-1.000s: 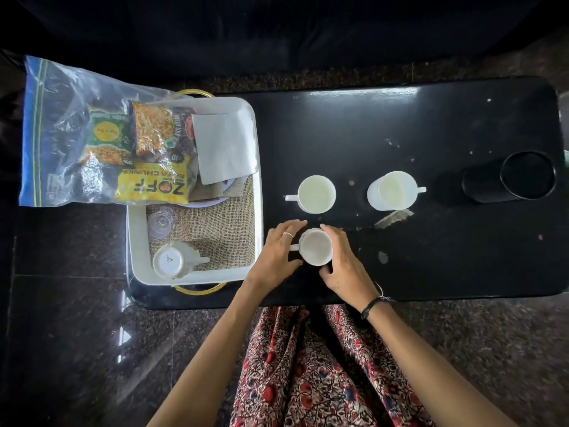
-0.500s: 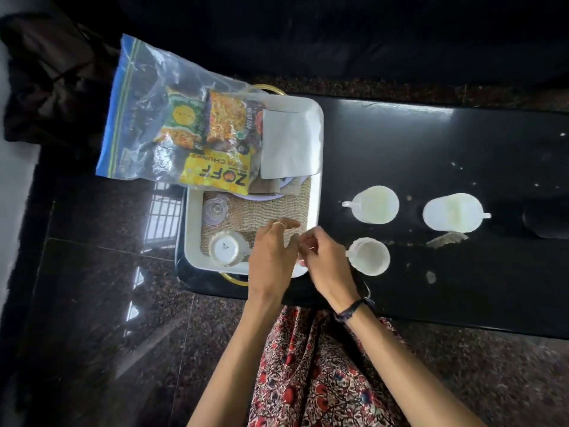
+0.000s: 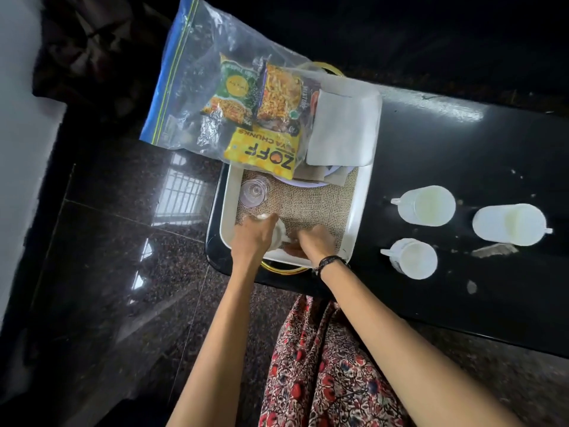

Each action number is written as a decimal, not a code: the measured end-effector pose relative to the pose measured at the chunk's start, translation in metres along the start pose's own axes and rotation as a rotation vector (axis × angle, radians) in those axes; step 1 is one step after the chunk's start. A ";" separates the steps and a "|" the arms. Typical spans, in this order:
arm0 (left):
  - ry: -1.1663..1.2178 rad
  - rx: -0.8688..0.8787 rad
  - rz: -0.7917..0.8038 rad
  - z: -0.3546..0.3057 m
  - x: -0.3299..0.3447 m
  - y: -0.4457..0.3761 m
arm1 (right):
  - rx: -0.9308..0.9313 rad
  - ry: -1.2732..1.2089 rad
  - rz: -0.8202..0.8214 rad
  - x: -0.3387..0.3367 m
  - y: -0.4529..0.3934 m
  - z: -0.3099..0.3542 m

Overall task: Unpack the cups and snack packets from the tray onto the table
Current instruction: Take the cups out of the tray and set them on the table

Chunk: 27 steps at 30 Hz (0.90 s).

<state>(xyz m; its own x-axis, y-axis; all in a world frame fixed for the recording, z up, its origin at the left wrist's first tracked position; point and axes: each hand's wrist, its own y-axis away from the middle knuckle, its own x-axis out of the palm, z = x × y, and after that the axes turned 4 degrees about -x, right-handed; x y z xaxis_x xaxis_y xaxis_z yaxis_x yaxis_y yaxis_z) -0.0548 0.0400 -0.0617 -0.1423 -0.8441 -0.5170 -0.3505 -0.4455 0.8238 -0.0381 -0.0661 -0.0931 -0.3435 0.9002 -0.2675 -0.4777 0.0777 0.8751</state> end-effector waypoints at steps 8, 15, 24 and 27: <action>0.409 0.024 0.189 -0.012 0.001 0.015 | -0.074 -0.385 -0.036 -0.042 0.019 0.006; 0.597 0.172 0.403 -0.042 0.031 0.044 | -0.343 -0.490 -0.062 -0.119 0.040 -0.009; 0.021 0.577 0.584 -0.094 0.110 0.104 | -0.640 -0.331 -0.337 -0.232 0.053 -0.079; -0.112 0.730 0.527 -0.109 0.150 0.130 | -0.631 -0.365 -0.429 -0.268 0.053 -0.112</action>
<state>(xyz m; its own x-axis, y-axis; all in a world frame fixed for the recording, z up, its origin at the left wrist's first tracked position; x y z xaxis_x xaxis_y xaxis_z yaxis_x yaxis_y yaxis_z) -0.0213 -0.1770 -0.0066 -0.5262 -0.8342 -0.1652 -0.7085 0.3226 0.6277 -0.0622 -0.3516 -0.0198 0.2012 0.9378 -0.2830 -0.9066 0.2877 0.3089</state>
